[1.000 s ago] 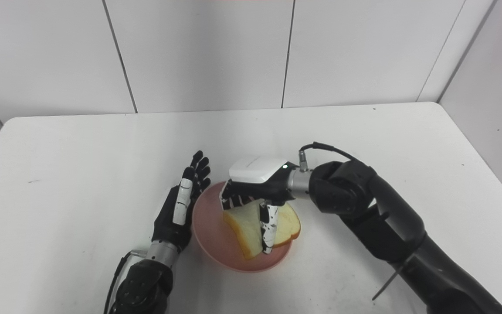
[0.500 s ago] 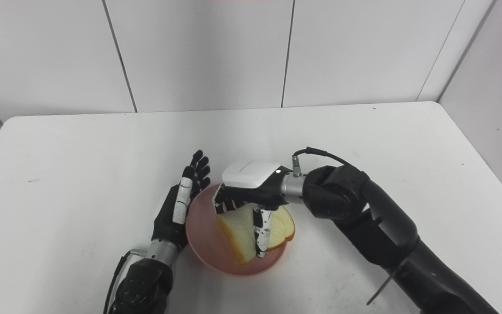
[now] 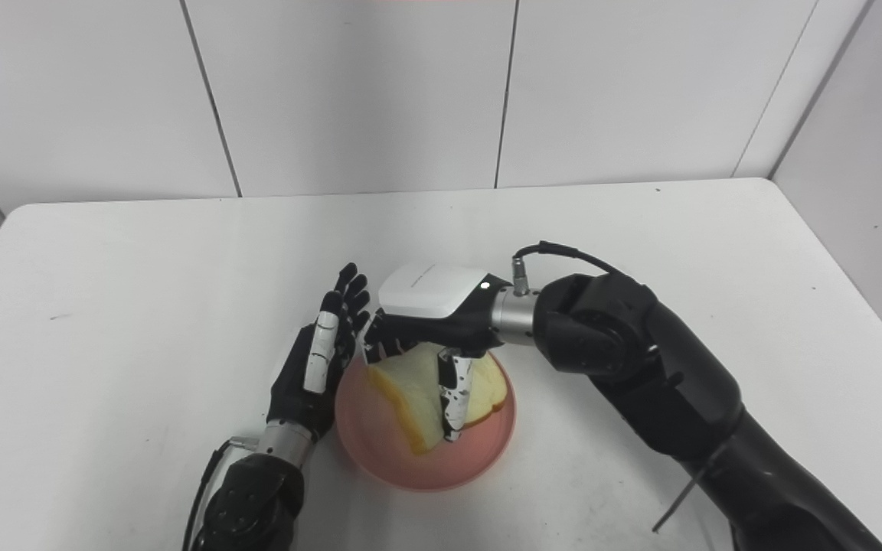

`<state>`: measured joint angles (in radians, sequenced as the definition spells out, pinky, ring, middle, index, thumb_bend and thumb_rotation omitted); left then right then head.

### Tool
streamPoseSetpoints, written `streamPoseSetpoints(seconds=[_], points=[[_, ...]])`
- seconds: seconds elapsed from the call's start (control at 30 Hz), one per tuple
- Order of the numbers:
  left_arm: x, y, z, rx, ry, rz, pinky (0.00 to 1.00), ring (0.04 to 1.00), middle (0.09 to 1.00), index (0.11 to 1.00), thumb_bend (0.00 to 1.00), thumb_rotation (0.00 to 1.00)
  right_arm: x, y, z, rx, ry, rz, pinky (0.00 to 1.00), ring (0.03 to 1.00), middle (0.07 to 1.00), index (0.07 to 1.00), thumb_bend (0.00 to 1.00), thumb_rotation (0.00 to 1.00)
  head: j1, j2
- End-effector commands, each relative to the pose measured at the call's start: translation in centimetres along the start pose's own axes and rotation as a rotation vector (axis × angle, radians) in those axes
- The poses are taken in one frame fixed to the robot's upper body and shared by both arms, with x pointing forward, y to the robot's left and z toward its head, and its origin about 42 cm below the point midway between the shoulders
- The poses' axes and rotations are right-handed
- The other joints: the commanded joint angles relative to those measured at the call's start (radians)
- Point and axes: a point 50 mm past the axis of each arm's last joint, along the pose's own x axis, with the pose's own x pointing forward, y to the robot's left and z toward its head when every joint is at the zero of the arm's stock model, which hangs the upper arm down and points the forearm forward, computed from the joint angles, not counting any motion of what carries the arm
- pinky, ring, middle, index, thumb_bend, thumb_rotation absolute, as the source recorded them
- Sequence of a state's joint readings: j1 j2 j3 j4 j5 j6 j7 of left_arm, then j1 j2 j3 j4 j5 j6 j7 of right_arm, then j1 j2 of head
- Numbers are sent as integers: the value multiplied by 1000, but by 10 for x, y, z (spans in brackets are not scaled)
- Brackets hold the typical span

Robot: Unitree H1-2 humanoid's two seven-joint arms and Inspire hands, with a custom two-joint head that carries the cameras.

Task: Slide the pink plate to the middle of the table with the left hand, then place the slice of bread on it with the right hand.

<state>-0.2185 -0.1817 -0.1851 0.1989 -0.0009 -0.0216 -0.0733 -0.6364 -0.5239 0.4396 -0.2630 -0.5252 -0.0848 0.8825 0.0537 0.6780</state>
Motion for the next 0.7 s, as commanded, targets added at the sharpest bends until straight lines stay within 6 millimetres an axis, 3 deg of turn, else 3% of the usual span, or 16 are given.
streamPoseSetpoints(seconds=[0.0,0.23,0.4,0.67], points=[[2,-8,0,-34,8,-5,1000,1000,1000,987,786,1000,-10,-30,1,-52,7,-76,419,472,472,502,529,0,0,0],[2,-8,0,-26,3,0,1000,1000,1000,984,776,1000,-12,-35,4,-47,9,-91,398,455,463,505,529,0,1,-2],[2,-8,0,-34,5,-7,1000,1000,1000,989,776,1000,-6,-23,1,-31,8,-55,416,470,478,497,530,0,1,1],[2,-8,-1,-24,13,-5,1000,1000,1000,982,800,1000,6,-2,0,8,5,-12,362,427,466,502,529,0,3,0]])
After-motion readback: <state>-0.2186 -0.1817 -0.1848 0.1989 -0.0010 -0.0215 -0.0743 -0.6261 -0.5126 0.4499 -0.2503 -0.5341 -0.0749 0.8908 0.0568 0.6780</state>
